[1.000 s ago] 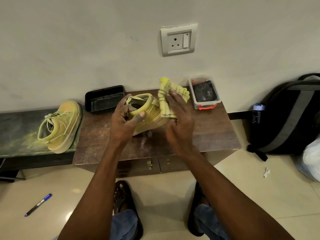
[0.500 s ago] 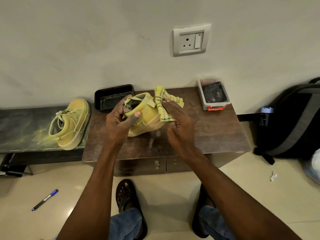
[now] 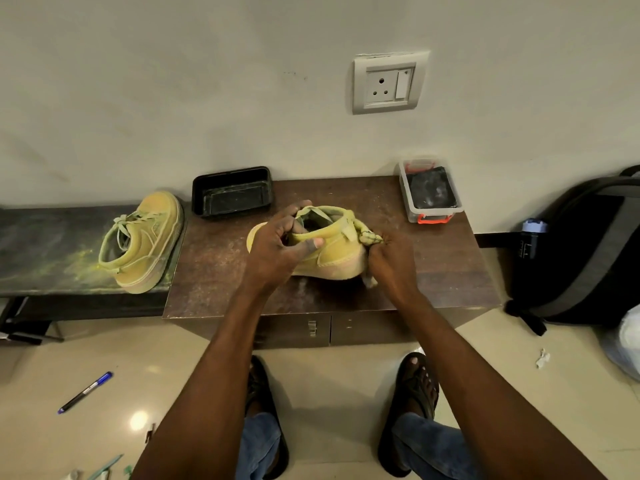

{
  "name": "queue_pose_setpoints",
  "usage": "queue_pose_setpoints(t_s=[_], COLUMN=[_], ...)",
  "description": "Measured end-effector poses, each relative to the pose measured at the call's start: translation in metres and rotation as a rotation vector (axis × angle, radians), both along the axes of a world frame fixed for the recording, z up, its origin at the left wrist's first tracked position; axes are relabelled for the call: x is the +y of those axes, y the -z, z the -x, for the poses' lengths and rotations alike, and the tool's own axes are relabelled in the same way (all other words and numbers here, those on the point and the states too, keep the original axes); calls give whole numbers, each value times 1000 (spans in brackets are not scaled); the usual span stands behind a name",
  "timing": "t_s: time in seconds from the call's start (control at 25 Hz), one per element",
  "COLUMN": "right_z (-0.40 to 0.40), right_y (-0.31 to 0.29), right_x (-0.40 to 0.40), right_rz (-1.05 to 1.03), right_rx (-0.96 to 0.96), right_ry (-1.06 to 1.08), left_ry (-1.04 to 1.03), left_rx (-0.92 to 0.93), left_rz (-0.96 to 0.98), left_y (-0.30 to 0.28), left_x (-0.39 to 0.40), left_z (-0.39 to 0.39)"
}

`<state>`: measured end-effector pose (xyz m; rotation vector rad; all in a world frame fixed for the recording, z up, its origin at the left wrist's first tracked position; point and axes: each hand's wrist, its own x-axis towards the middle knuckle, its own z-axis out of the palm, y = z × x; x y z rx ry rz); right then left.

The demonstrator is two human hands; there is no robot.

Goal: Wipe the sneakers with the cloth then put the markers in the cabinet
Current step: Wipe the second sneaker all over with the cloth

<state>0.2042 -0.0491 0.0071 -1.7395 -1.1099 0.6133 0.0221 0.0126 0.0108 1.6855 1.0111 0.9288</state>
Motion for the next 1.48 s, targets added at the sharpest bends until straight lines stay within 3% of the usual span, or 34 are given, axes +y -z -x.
queue_pose_setpoints(t_s=[0.08, 0.2, 0.36, 0.6, 0.88, 1.0, 1.2, 1.48], right_z=[-3, 0, -13, -13, -3, -4, -3, 8], right_y=[-7, -21, 0, 1, 1, -1, 5, 8], right_x=[-1, -1, -3, -5, -2, -1, 2, 1], right_rz=[46, -103, 206, 273, 309, 329, 229, 198], right_rx=[53, 109, 76, 110, 13, 16, 176, 225], right_ry=[32, 20, 142, 229, 234, 238, 340, 319], left_ry=[8, 22, 82, 137, 1, 63, 418, 382], left_rx=[2, 2, 124, 420, 653, 591, 497, 639], left_rz=[-3, 5, -21, -68, -69, 0, 93, 57], left_y=[2, 3, 9, 20, 20, 11, 1, -2], left_x=[0, 3, -4, 1, -25, -21, -14, -13], left_z=[-1, -5, -21, -34, -55, -51, -24, -11])
